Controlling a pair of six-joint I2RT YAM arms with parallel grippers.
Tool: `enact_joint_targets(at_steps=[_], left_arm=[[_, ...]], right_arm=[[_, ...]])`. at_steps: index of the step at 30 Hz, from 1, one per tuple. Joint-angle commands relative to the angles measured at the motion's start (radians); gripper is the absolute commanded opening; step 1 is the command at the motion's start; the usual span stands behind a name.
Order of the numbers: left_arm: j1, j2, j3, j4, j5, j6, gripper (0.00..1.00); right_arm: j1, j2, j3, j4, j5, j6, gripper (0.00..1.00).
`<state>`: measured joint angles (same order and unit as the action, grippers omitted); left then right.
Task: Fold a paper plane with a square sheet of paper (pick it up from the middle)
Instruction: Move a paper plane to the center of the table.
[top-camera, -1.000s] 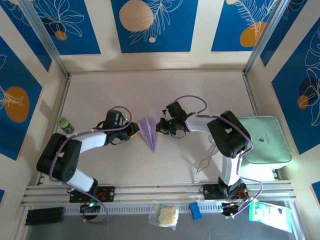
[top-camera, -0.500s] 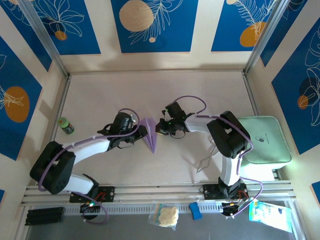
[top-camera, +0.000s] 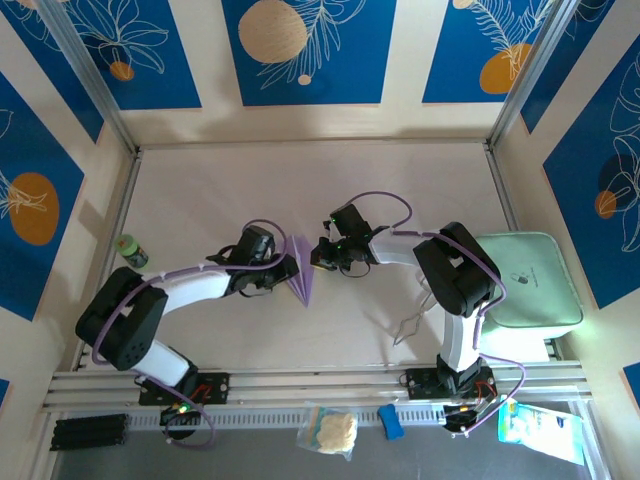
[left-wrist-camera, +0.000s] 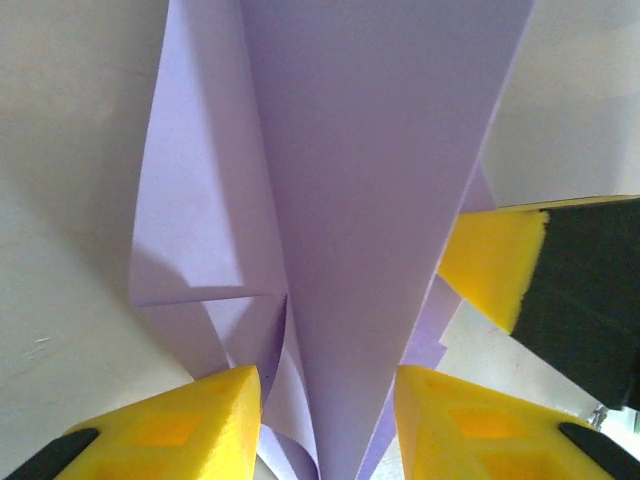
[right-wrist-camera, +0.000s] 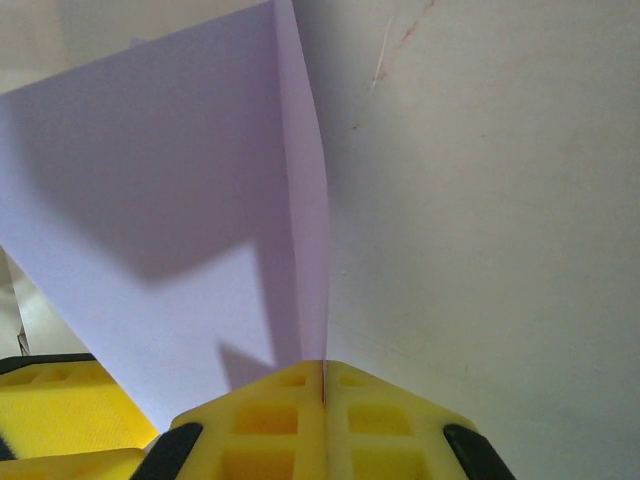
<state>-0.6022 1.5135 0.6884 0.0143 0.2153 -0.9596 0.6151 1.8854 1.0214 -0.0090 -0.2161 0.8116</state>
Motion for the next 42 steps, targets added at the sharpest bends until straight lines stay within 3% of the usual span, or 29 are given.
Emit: enact_joint_targets(at_steps=[1, 15, 31, 42], left_arm=[[-0.011, 0.02, 0.039, -0.037, 0.01, 0.027, 0.41], [-0.042, 0.052, 0.051, 0.001, 0.101, 0.0, 0.41], [-0.08, 0.116, 0.128, -0.068, 0.044, 0.054, 0.42], [-0.109, 0.16, 0.216, -0.213, -0.042, 0.14, 0.4]], right_arm=[[0.005, -0.008, 0.018, -0.014, -0.003, 0.0, 0.04], [0.005, 0.0, 0.028, -0.02, -0.003, 0.001, 0.04], [0.008, -0.012, 0.033, -0.022, -0.014, -0.008, 0.04], [0.008, -0.016, 0.028, -0.023, -0.014, -0.006, 0.04]])
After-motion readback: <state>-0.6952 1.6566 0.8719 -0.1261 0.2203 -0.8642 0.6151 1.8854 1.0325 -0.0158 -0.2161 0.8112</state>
